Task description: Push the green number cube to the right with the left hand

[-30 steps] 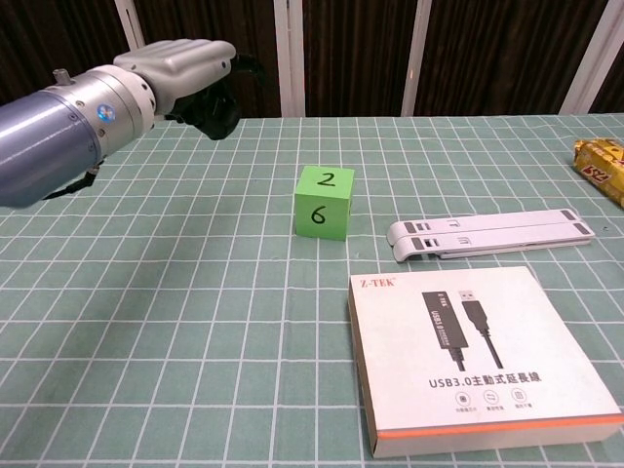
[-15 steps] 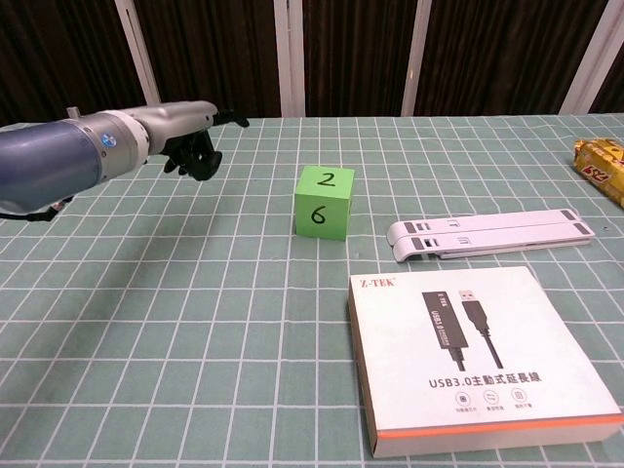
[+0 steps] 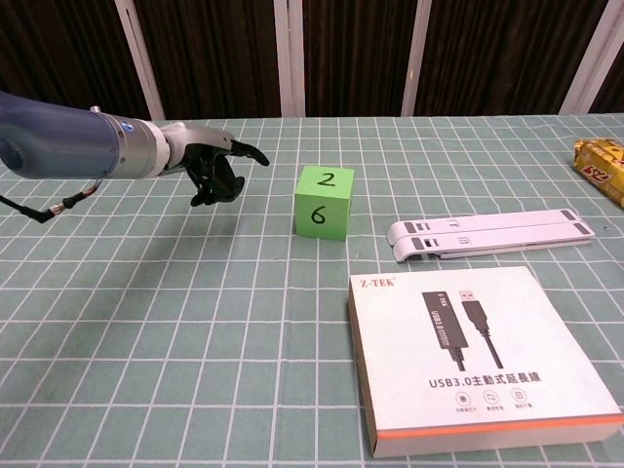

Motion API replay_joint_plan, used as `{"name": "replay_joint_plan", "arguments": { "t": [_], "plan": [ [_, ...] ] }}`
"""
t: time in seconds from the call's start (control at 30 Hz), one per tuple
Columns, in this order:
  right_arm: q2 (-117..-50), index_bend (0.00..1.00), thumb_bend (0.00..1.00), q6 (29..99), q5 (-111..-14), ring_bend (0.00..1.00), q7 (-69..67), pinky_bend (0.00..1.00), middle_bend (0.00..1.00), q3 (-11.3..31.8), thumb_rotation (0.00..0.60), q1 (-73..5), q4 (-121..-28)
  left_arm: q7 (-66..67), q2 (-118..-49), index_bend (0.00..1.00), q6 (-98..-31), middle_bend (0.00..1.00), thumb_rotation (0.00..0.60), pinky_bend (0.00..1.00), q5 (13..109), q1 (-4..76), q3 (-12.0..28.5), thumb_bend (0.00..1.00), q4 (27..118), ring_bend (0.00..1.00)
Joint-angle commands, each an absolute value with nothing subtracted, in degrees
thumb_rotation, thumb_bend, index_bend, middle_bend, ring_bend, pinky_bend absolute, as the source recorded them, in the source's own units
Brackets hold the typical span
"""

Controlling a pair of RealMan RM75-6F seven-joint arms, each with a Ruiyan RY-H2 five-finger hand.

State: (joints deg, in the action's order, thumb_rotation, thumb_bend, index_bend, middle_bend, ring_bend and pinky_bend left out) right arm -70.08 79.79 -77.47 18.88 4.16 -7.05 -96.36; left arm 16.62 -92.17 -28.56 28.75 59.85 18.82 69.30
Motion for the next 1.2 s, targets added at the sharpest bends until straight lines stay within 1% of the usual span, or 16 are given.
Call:
{"name": "replay_joint_plan", "arguments": {
  "t": [0.03,0.43,0.77,0.97,1.2],
  "plan": [
    [-70.16,0.05,0.07,79.68,-77.17,0.00,19.20,0.00,0.00,4.21,0.600,-7.09,-96.42,12.68,-93.84,0.08,-27.53,0.81,0.600,0.73,32.30,59.67,19.95,0.89,67.41,0.72],
    [-70.52,0.05,0.07,79.10,-75.54,0.00,20.61,0.00,0.00,4.36,0.600,-7.28,-96.94,1.15,-97.10,0.11,-23.93,0.80,0.600,0.73,44.50,58.46,22.44,0.89,64.47,0.72],
    [-70.51,0.05,0.07,79.24,-74.96,0.00,21.07,0.00,0.00,4.42,0.600,-7.25,-97.23,-4.80,-99.51,0.12,-24.35,0.80,0.600,0.73,51.77,58.23,22.34,0.89,62.11,0.72],
    [-70.53,0.05,0.07,79.23,-74.55,0.00,21.38,0.00,0.00,4.48,0.600,-7.28,-97.36,-7.68,-100.44,0.12,-24.26,0.80,0.600,0.73,54.48,58.31,21.91,0.89,60.76,0.72],
    [-70.52,0.05,0.07,79.24,-74.49,0.00,21.64,0.00,0.00,4.35,0.600,-7.30,-97.56,-9.69,-99.89,0.12,-24.44,0.80,0.600,0.73,56.16,58.30,21.33,0.89,61.01,0.72]
  ]
}}
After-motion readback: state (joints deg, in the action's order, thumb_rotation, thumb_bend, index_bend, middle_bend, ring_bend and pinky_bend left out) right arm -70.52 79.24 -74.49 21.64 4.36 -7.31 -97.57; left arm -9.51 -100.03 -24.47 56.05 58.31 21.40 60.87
